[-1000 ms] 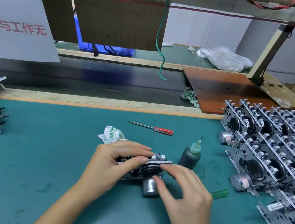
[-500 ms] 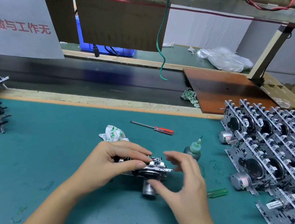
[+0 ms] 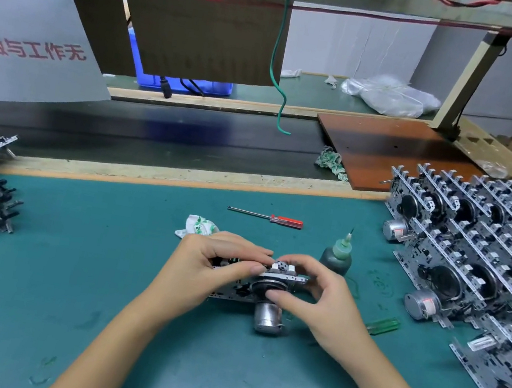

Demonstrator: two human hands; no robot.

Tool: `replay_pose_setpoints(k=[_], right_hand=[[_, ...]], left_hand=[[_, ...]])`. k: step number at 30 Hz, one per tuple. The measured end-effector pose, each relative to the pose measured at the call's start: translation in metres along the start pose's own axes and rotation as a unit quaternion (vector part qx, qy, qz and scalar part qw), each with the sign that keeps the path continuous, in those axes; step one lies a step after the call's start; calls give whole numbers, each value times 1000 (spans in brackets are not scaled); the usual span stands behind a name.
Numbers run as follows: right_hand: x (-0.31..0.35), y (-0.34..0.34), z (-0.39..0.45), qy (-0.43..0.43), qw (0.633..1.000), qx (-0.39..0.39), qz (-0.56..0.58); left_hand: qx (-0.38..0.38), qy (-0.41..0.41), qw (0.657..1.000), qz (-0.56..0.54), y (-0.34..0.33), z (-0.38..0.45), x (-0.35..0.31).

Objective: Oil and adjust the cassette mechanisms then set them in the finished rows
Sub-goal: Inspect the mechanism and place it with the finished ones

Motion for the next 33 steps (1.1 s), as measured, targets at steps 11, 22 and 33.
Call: replay_pose_setpoints(k=[11,22,33], right_hand=[[-4,-3,6,2,1000,5,6],[-1,-4,4,3,1000,8,22],[-2,-3,4,-7,999,8,32]], left_hand=[[-16,-27,999,34,1,1,-1],[-19,-35,998,47,2,1,-1],[-20,-32,999,38,2,0,-1]])
Point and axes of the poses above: each hand's wrist, its own z-axis towards the middle knuckle, its own y-axis out of the back of the hand, x = y × z, the point moved 10 cm from there along z, towards the middle knuckle, and after that the axes turned 4 degrees about z, right-handed, at the moved point
